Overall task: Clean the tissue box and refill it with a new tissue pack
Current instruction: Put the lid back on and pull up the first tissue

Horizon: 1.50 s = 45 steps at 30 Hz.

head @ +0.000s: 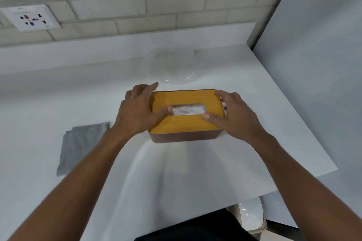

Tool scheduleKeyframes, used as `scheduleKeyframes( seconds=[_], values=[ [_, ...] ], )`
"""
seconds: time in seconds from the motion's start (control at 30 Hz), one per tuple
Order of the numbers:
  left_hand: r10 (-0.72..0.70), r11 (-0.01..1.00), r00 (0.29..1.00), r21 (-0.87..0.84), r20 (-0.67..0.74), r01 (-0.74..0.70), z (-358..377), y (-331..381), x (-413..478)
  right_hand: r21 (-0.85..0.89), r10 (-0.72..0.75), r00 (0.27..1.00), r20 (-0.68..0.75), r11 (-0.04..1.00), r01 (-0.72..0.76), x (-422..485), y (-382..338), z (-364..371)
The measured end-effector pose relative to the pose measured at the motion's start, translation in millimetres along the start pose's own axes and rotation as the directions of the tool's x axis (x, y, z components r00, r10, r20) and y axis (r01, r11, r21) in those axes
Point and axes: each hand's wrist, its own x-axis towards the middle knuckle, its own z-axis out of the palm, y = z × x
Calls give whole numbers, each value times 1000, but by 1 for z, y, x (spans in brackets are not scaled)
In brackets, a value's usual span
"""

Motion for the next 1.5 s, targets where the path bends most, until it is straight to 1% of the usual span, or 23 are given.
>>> scheduleKeyframes(
  seconds=[0.07,0.13,0.2,0.27,0.37,0.47,0.6,0.67,0.8,0.87,0.93,1.0,1.03,1.07,1.1,1.17,1.23,1.33,1.4,1.5],
  values=[
    [101,990,986,85,136,-113,-8,4,16,-20,-57,992,113,998,60,4,0,1],
    [167,975,957,106,237,-196,-13,8,34,20,-81,989,127,997,79,18,-1,-1],
    [231,956,930,112,286,-272,-14,11,48,57,-109,986,124,993,102,37,-3,-5],
    [287,932,914,138,287,-336,-13,13,58,33,-145,972,183,989,142,54,-5,-9],
    [328,905,901,177,285,-386,-10,13,63,-49,-188,943,275,977,209,72,-8,-14],
    [376,880,889,200,261,-431,-5,10,63,-159,-231,937,263,947,278,82,-11,-15],
    [466,817,852,252,239,-518,-2,7,59,-288,-309,921,236,883,370,85,-12,-12],
    [481,808,847,260,228,-529,0,3,59,-303,-317,922,222,876,374,84,-9,-10],
    [457,839,867,226,200,-495,-1,3,63,-244,-266,945,189,920,307,81,-8,-11],
    [402,881,882,157,246,-446,-5,2,62,-194,-260,947,187,935,295,75,-11,-14],
    [345,919,883,75,318,-386,-13,-4,59,-44,-197,956,218,977,211,65,-8,-19],
    [309,934,877,57,367,-352,-20,-16,53,172,-81,952,294,985,31,54,5,-23],
    [290,939,872,60,394,-339,-21,-23,49,264,-37,929,367,962,-66,48,12,-22],
    [277,941,863,64,423,-334,-21,-30,45,338,-31,894,446,931,-136,43,20,-20],
    [269,941,850,63,453,-332,-20,-35,42,403,-64,856,514,898,-175,38,26,-16],
    [251,949,834,43,491,-312,-15,-43,38,509,-175,800,573,841,-181,35,34,-10],
    [223,966,838,0,499,-258,-11,-45,38,559,-234,780,580,811,-172,36,35,-7],
    [201,979,850,-58,487,-197,-11,-47,45,568,-230,794,563,805,-170,42,33,-7],
    [204,979,850,-87,485,-185,-12,-48,49,569,-223,808,545,807,-162,45,33,-7],
    [217,975,850,-147,481,-166,-11,-50,50,590,-238,809,537,792,-158,47,31,-7]
  ],
)
